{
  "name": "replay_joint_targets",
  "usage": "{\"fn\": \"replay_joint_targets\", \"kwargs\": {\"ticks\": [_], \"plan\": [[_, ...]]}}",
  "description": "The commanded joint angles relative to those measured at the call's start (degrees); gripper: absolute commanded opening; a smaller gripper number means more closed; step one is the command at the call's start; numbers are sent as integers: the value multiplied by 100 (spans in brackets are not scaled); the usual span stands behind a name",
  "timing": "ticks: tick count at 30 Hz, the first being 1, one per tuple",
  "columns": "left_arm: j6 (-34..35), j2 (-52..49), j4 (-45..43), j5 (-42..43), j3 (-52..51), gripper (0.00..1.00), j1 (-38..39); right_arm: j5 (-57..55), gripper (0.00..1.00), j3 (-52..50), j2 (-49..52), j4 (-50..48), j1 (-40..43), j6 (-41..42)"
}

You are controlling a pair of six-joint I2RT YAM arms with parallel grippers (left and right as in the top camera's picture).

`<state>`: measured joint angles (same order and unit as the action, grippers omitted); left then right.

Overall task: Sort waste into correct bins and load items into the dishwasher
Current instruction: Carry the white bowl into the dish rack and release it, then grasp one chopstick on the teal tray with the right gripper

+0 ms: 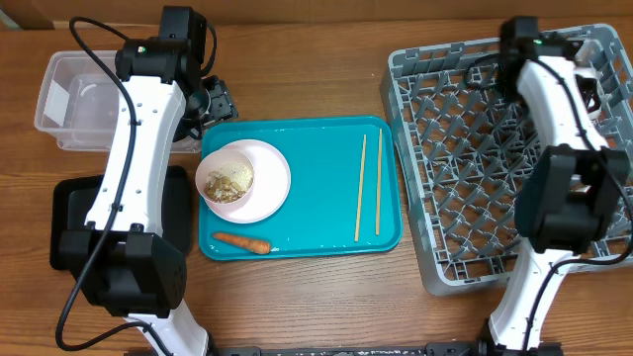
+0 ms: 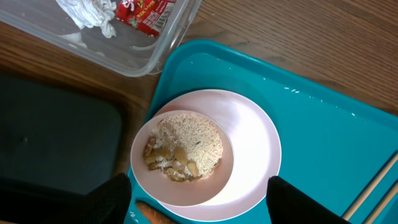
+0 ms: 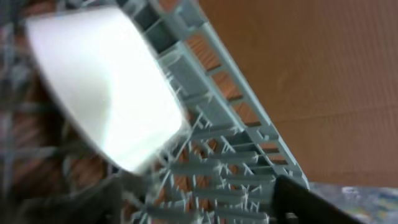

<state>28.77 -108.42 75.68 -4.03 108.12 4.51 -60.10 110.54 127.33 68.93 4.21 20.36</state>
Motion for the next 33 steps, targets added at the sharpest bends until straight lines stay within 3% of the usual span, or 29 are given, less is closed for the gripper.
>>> {"fn": "replay_joint_targets", "kwargs": {"ticks": [1, 8, 14, 16, 24, 33], "plan": [[-72, 168, 35, 46, 81, 72, 37, 184, 89, 15, -22, 192, -129, 245], [-160, 168, 57, 48, 81, 75, 37, 2122, 100, 68, -1108, 256, -201, 164], [-157, 168, 74, 50, 81, 84, 37, 6599, 91, 129, -2111, 343, -315, -872], [-155, 168, 72, 50, 81, 86, 37, 7340, 90, 129, -2159, 516, -520, -1023], [-153, 168, 59, 66, 81, 85, 37, 7252, 89, -616, -2070, 654, -2057, -988], [-151, 168, 55, 107, 81, 86, 37, 6911, 84, -2520, -2070, -645, -3174, -74]]}}
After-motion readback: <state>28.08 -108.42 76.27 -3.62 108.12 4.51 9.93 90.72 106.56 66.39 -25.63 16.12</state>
